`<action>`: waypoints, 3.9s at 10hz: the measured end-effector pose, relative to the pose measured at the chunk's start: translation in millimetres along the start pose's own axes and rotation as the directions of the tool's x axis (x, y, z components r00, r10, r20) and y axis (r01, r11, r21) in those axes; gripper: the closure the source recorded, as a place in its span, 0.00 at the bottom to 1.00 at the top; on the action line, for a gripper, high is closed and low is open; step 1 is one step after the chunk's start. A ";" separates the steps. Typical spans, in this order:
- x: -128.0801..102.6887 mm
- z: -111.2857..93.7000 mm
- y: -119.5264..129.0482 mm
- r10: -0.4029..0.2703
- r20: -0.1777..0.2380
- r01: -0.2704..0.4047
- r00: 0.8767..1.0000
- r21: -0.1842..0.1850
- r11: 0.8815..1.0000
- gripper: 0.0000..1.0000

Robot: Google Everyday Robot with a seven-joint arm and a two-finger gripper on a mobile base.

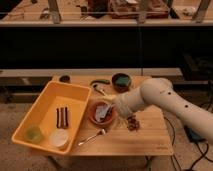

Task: Place fork in plastic cup

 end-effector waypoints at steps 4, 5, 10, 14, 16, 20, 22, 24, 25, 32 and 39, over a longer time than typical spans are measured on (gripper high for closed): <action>49.7 -8.6 8.2 -0.414 -0.010 0.413 0.910 -0.037 0.910 0.20; 64.8 -12.3 4.6 -0.466 -0.027 0.464 0.884 -0.063 0.883 0.20; 75.7 -14.2 1.0 -0.531 -0.030 0.528 0.847 -0.073 0.846 0.20; 61.9 -11.4 3.1 -0.783 0.161 0.753 0.601 0.214 0.622 0.20; 60.1 -14.2 6.8 -0.857 0.169 0.788 0.486 0.339 0.514 0.20; 53.0 12.1 1.7 -0.855 0.204 0.817 0.476 0.257 0.516 0.20; 48.8 47.8 3.0 -0.833 0.268 0.814 0.484 0.213 0.541 0.20; 59.1 73.4 22.9 -0.807 0.313 0.793 0.501 0.207 0.573 0.20; 67.1 82.5 37.7 -0.791 0.333 0.783 0.514 0.194 0.591 0.20; 75.3 109.0 74.0 -0.771 0.261 0.774 0.581 0.119 0.623 0.20; 77.7 125.0 64.8 -0.786 0.114 0.775 0.608 0.129 0.618 0.20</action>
